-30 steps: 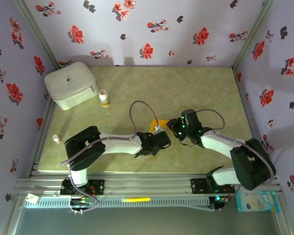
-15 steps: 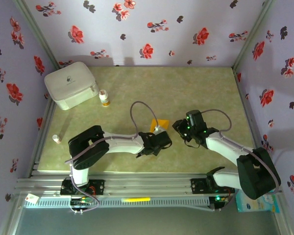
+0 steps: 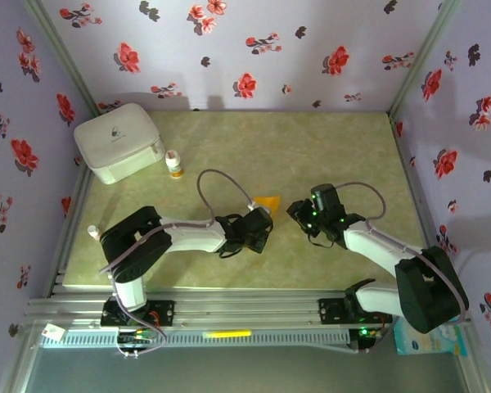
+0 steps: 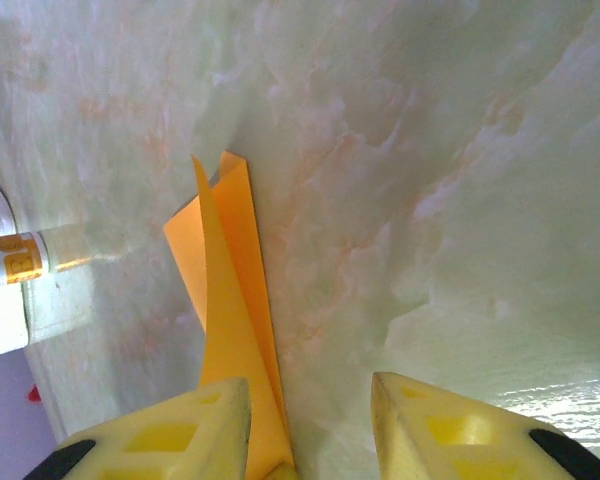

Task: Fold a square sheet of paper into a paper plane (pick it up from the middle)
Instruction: Perform the fifth fold on the wing at the bottom-center of the table.

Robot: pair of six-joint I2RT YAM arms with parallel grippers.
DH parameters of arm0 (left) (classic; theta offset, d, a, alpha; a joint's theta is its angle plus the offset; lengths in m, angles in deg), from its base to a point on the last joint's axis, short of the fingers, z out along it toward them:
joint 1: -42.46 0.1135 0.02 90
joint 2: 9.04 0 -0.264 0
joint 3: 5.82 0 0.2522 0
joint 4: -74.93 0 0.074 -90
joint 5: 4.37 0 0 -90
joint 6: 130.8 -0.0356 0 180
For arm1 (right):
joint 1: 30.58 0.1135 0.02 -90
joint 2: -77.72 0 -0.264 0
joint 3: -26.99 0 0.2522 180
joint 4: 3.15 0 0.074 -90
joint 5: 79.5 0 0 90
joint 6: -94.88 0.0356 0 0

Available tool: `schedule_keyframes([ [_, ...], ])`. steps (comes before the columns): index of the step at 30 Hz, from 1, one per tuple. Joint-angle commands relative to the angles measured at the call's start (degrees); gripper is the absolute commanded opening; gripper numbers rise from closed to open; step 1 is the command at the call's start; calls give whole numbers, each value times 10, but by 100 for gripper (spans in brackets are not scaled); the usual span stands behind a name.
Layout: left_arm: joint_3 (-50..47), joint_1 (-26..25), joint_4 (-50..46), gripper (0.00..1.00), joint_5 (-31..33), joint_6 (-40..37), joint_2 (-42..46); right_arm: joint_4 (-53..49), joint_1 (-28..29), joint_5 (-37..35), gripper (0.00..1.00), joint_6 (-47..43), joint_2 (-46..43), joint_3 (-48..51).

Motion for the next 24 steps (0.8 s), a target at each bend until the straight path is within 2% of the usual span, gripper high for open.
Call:
schedule_keyframes([
  [1,-32,17,31,0,-78,19,-3,29,0,27,36,-23,8,11],
  [5,-67,42,90,0,-134,35,1,63,4,60,34,-35,27,11],
  [12,-113,88,183,1,-242,62,-10,125,30,96,22,-51,69,6],
  [19,-137,104,220,1,-277,72,-15,196,48,149,8,-63,122,-5],
  [24,-159,120,257,0,-309,85,-17,214,56,166,5,-75,158,-21],
])
